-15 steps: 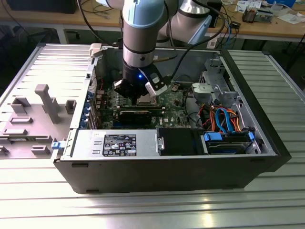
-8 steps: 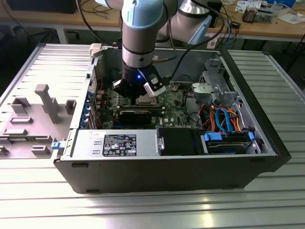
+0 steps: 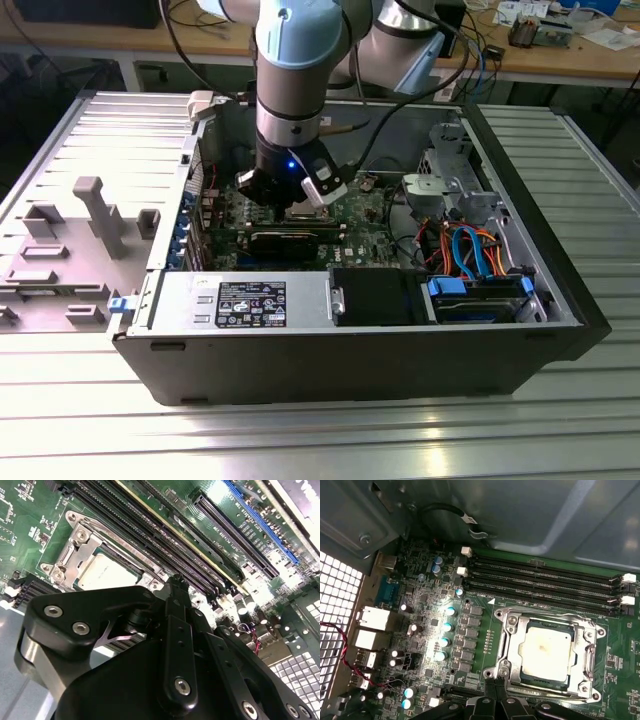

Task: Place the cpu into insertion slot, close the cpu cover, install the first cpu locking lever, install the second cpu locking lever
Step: 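Install the second cpu locking lever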

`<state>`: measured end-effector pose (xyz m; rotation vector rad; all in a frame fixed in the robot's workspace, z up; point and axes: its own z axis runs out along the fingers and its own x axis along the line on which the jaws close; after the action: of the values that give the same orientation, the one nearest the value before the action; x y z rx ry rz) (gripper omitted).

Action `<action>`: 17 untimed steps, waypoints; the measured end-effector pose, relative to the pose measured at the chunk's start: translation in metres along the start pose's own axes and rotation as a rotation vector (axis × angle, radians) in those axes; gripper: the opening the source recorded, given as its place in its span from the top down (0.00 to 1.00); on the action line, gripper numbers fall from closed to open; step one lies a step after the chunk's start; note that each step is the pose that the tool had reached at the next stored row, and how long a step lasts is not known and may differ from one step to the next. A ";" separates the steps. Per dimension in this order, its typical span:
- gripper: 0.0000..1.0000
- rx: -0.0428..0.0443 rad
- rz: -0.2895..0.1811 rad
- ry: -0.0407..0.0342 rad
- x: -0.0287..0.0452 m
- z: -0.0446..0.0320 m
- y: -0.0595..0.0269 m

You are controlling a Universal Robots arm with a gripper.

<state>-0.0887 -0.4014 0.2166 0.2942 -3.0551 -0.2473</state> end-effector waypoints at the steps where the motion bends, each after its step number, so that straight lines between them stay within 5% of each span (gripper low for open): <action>1: 0.89 -0.0012 0.000 -0.0001 0.0000 0.0005 -0.0001; 17: 0.89 -0.0118 -0.001 -0.0012 0.0008 0.0074 -0.0010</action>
<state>-0.0899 -0.4014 0.2092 0.2947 -3.0536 -0.2655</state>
